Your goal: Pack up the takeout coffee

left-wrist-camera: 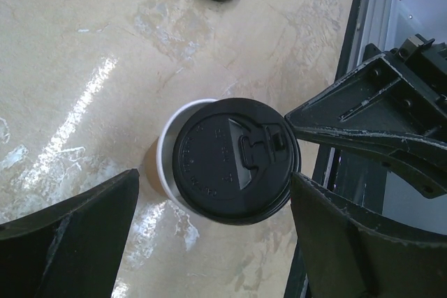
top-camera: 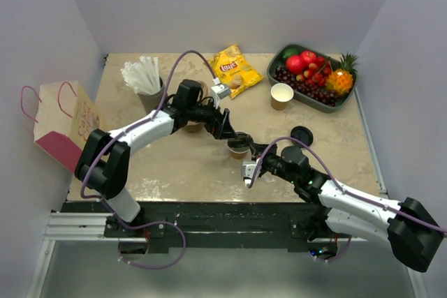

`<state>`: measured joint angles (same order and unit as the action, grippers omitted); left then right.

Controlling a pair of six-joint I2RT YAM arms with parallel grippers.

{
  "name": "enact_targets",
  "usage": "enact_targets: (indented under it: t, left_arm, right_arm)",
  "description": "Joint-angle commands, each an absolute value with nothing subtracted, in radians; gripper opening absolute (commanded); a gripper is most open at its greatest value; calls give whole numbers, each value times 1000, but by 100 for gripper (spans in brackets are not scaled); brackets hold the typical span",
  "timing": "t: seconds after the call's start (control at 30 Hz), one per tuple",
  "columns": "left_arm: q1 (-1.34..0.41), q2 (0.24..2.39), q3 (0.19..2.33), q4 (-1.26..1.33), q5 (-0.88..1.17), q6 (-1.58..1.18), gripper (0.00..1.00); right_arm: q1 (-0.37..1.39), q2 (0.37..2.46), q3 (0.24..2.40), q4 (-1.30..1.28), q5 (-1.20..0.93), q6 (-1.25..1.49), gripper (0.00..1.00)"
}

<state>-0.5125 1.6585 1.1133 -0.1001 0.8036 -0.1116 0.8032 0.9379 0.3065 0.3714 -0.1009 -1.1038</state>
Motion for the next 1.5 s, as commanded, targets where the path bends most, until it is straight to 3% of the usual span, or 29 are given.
enact_targets:
  t: [0.0, 0.7, 0.87, 1.0, 1.03, 1.3, 1.47]
  left_arm:
    - [-520, 1649, 1092, -81, 824, -98, 93]
    - [-526, 1672, 1091, -63, 804, -112, 93]
    - [-525, 1618, 1078, -90, 753, -83, 93]
    - [-523, 1534, 1052, -89, 710, -77, 93]
    - [-525, 1517, 1045, -89, 703, -77, 93]
    - [-439, 1347, 970, -144, 626, -104, 93]
    - [-379, 1279, 930, -153, 601, -109, 93]
  right_arm:
    - [807, 897, 327, 331, -127, -1114, 13]
    - [808, 1000, 383, 367, -88, -1007, 15]
    - [805, 957, 547, 56, -86, -833, 22]
    - [804, 865, 572, -240, -215, -877, 45]
    - [805, 856, 575, -291, -236, -899, 47]
    - [805, 994, 707, -667, -515, -1155, 48]
    - [807, 1106, 712, -730, -543, -1323, 53]
